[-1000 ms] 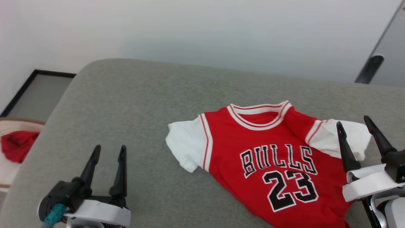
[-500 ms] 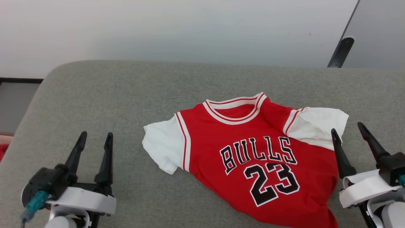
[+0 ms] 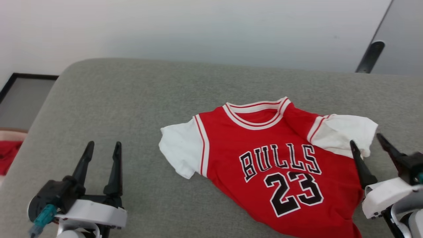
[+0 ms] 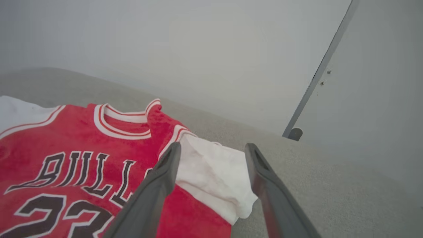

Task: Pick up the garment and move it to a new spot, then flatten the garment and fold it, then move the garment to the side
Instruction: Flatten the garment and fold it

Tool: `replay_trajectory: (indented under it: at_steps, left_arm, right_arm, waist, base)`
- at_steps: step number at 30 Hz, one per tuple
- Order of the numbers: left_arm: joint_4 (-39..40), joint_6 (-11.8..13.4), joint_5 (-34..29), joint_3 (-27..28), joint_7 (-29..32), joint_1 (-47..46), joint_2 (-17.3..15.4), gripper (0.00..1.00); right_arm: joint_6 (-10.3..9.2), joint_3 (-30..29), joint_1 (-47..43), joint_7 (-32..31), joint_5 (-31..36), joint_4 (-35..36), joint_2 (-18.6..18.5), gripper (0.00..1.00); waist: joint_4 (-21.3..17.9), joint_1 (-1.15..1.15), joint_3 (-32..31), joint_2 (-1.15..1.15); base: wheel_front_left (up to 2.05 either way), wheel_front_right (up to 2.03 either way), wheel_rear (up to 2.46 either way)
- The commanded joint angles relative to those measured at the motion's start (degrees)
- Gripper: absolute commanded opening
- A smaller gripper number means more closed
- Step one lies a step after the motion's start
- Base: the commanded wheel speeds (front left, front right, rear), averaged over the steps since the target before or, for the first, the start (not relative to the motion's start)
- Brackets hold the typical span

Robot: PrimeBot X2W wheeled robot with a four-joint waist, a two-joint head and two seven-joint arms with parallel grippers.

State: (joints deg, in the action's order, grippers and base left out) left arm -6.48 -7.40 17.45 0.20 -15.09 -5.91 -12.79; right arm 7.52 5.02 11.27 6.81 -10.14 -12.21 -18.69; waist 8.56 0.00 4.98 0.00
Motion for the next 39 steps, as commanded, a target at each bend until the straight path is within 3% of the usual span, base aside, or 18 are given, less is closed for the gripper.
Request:
replay_trajectory:
  at_steps: [1, 11, 22, 23, 24, 32, 39]
  left_arm:
    - [-0.03, -0.16, -0.41, -0.02, -0.07, -0.25, 0.17, 1.00]
    - [-0.75, -0.16, -1.00, -2.51, -0.06, -1.22, 2.79, 1.00]
    - [-0.96, -0.16, -1.09, -3.85, -0.07, -2.16, 5.60, 1.00]
    - [-0.96, -0.16, -1.04, -3.76, -0.07, -2.21, 5.82, 1.00]
    - [-0.95, -0.16, -1.02, -3.70, -0.07, -2.23, 5.90, 1.00]
    - [-0.97, -0.17, -1.26, -3.48, -0.07, -2.24, 6.28, 1.00]
    - [-1.03, -0.17, -1.09, -4.32, -0.07, -2.56, 6.57, 1.00]
  right_arm:
    - [-0.06, 0.55, 0.96, -0.84, -0.28, -0.17, -0.65, 1.00]
    - [-0.06, 8.29, 9.44, -20.86, -7.29, -1.38, -11.43, 1.00]
    - [-0.06, 12.39, 14.24, -38.03, -12.55, -4.67, -16.62, 0.98]
    - [-0.06, 12.74, 14.41, -38.84, -12.90, -4.78, -16.66, 0.32]
    - [-0.06, 13.08, 14.56, -39.51, -12.96, -4.91, -16.88, 0.00]
    - [-0.06, 12.47, 17.19, -43.18, -16.03, -4.88, -18.01, 0.00]
    - [-0.06, 6.79, 21.52, -41.79, -15.34, -7.07, -17.96, 0.00]
  waist:
    - [0.92, 0.00, 0.44, 0.00]
    - [7.43, 0.00, 3.46, 0.00]
    - [12.08, 0.00, 5.92, 0.00]
    - [12.23, 0.00, 6.05, 0.00]
    - [12.34, 0.00, 6.15, 0.00]
    - [12.33, 0.00, 6.33, 0.00]
    - [12.47, 0.00, 6.78, 0.00]
  base:
    - [0.00, 0.00, 0.00]
    - [0.00, 0.00, 0.00]
    - [0.00, 0.00, 0.00]
    - [0.00, 0.00, 0.00]
    - [0.00, 0.00, 0.00]
    - [0.00, 0.00, 0.00]
    - [0.00, 0.00, 0.00]
